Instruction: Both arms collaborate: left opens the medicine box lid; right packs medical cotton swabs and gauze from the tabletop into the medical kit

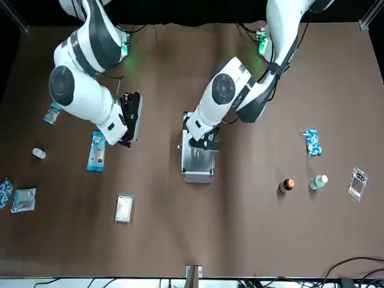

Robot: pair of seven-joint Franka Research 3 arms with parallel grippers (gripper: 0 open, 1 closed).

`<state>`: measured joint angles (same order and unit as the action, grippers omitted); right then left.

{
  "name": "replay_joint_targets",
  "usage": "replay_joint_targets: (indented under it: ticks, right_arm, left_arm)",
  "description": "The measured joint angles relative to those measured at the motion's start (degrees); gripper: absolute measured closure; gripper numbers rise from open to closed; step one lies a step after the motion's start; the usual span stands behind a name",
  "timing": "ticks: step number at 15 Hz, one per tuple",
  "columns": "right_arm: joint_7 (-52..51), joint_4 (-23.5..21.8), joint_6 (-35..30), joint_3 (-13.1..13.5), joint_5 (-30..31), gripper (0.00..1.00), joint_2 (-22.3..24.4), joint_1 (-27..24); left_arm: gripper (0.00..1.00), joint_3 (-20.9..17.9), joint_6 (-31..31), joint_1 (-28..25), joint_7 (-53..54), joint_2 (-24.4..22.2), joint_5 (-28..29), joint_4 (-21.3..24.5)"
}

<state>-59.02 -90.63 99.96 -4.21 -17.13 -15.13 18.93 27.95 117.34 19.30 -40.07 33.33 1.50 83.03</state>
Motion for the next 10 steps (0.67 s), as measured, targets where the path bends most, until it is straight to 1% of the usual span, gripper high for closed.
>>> replay_joint_targets:
  ticks: [1, 2, 3, 4, 6, 10]
  right_arm:
    - [-3.6, -0.6, 1.4, 0.1, -2.6, 0.01, -0.4, -0.3]
    - [-10.8, -2.4, 5.5, 0.1, -7.4, 0.01, -1.2, -0.9]
    - [-14.2, -3.8, 7.7, 0.1, -9.8, 0.01, -1.7, -1.1]
    - [-14.2, -3.8, 7.7, 0.1, -9.8, 0.01, -1.7, -1.1]
    - [-22.0, -7.0, 11.4, 0.1, -15.5, 0.01, -3.2, -1.2]
    - [-33.1, -10.0, 16.1, 0.2, -24.9, 0.01, -6.8, -1.3]
  left_arm:
    - [0.00, -0.3, 0.7, 0.4, -0.9, 0.5, 0.1, 0.0]
    - [0.00, -1.1, 1.5, 0.7, -2.2, 1.3, 0.4, -0.1]
    - [0.00, -1.7, 1.7, 0.7, -2.9, 1.6, 0.7, -0.1]
    - [0.00, -1.7, 1.7, 0.7, -2.9, 1.6, 0.7, -0.1]
    - [0.00, -2.8, 1.8, 0.7, -3.8, 1.8, 0.8, -0.2]
    - [0.01, -3.0, 1.8, 1.8, -4.0, 2.8, 2.2, -0.2]
